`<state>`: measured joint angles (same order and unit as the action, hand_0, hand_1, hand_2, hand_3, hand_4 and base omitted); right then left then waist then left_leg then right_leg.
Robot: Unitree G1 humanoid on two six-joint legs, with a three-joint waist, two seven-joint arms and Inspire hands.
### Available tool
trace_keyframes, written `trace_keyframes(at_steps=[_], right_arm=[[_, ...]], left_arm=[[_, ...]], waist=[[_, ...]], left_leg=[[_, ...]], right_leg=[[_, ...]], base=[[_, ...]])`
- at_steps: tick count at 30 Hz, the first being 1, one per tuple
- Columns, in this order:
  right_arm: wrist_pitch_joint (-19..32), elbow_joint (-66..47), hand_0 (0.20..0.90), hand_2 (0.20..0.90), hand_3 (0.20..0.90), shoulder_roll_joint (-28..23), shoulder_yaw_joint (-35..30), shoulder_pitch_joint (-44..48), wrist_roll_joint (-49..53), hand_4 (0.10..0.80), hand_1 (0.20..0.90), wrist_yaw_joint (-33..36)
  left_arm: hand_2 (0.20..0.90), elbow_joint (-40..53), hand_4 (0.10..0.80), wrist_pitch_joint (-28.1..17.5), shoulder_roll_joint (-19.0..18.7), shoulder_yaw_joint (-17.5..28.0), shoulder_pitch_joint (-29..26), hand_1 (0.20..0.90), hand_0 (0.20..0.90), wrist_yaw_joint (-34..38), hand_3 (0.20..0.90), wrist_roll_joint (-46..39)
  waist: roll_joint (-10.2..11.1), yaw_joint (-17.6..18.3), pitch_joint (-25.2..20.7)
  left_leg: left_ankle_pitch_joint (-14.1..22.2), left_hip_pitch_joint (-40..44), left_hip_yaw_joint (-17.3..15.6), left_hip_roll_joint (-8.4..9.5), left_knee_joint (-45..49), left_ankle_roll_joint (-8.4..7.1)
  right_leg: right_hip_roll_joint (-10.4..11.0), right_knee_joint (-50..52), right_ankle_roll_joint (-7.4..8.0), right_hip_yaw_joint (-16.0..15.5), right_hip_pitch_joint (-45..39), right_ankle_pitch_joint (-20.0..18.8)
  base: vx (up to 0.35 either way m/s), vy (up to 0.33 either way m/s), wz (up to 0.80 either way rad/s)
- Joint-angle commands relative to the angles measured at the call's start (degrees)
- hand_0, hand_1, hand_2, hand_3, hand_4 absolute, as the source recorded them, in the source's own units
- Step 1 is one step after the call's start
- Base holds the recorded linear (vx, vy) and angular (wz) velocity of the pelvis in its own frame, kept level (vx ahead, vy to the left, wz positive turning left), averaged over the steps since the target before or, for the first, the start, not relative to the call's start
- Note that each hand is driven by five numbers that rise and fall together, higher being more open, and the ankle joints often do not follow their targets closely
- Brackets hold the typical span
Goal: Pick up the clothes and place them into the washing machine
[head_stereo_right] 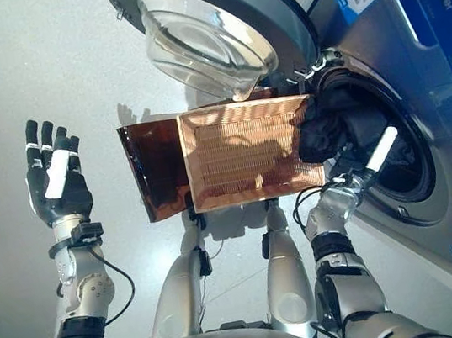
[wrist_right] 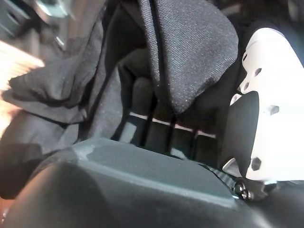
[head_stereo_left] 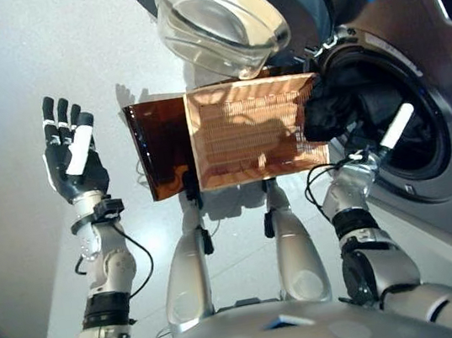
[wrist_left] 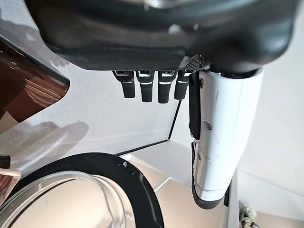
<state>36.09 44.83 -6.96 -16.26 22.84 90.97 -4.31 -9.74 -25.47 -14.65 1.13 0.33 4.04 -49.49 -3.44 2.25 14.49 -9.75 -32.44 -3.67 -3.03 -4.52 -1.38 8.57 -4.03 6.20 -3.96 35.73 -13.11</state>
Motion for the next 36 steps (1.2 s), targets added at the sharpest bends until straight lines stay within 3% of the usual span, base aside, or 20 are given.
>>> trace_keyframes(at_steps=[1, 7, 13, 19, 21, 26, 36], right_arm=[[4.96, -0.24, 0.2, 0.2, 0.2, -6.63, -2.2, -1.43, -2.07, 0.3, 0.2, 0.92], [4.71, 2.05, 0.2, 0.2, 0.2, -6.48, -3.68, -2.69, -0.63, 0.3, 0.2, -0.11], [6.18, 4.15, 0.2, 0.2, 0.2, -10.65, -6.56, -0.07, 0.17, 0.3, 0.2, 0.63], [7.86, 4.47, 0.2, 0.2, 0.2, -17.63, -8.77, 4.05, -1.38, 0.3, 0.2, 2.73], [8.72, 5.13, 0.2, 0.2, 0.2, -22.74, -8.56, 8.16, -3.09, 0.3, 0.2, 4.94], [11.2, 6.85, 0.2, 0.2, 0.2, -29.29, -8.09, 15.46, -3.9, 0.3, 0.2, 8.96], [10.84, 8.3, 0.2, 0.2, 0.2, -42.03, -2.36, 24.3, -13.2, 0.3, 0.2, 16.29]], left_arm=[[0.9, 3.34, 0.8, -5.64, -3.83, 2.26, -0.21, 0.9, 0.9, -0.95, 0.9, 0.1], [0.9, 4.19, 0.8, -5.84, -3.89, 2.35, -0.09, 0.9, 0.9, -1.5, 0.9, 0.43], [0.9, 4.28, 0.8, -5.96, -4.7, 2.4, 0.42, 0.9, 0.9, -1.79, 0.9, 0.35], [0.9, 4.07, 0.8, -6.05, -5.88, 2.45, 0.61, 0.9, 0.9, -2.13, 0.9, 0.59], [0.9, 5.02, 0.8, -6.22, -6.87, 1.81, 0.32, 0.9, 0.9, -2.45, 0.9, 0.91], [0.9, 6.64, 0.8, -6.59, -8.45, 0.87, -0.54, 0.9, 0.9, -2.53, 0.9, 0.91], [0.9, 8.51, 0.8, -6.98, -10.04, 0.85, -0.28, 0.9, 0.9, -2.86, 0.9, 0.67]], waist=[[-1.3, 0.28, -2.37], [-1.98, 0.44, -1.5], [-2.67, 0.55, -1.56], [-3.18, 0.03, -2.0], [-3.62, -0.77, -2.07], [-4.12, -1.56, -2.06], [-3.93, -2.54, -2.72]], left_leg=[[3.88, 0.84, 0.63, -0.96, -0.48, -4.41], [3.72, -0.27, 0.2, -1.02, -0.48, -4.51], [4.01, -1.11, -0.05, -0.8, -0.48, -4.35], [4.24, -1.57, -0.12, -0.57, -0.48, -4.36], [4.37, -2.04, -0.25, -0.65, -0.48, -4.51], [4.08, -3.08, -0.03, -0.71, -0.48, -4.66], [4.15, -4.72, 0.03, -1.37, -0.48, -4.92]], right_leg=[[0.56, 0.12, 2.31, 0.02, 2.9, 1.14], [0.68, -0.02, 2.37, 0.12, 4.22, 0.82], [0.89, 0.04, 2.47, 0.47, 5.59, 0.44], [1.12, 0.28, 2.45, 0.83, 6.38, 0.59], [1.12, 0.31, 2.48, 1.11, 7.04, 0.85], [1.08, 0.63, 2.29, 1.43, 8.17, 1.11], [0.61, 1.01, 2.18, 1.39, 10.49, 1.15]], base=[[-0.01, -0.004, -0.14], [-0.014, 0.003, -0.08], [0.003, 0.0, -0.01], [0.0, 0.0, 0.0], [0.004, -0.019, 0.0], [0.003, -0.027, 0.02], [0.017, -0.024, 0.03]])
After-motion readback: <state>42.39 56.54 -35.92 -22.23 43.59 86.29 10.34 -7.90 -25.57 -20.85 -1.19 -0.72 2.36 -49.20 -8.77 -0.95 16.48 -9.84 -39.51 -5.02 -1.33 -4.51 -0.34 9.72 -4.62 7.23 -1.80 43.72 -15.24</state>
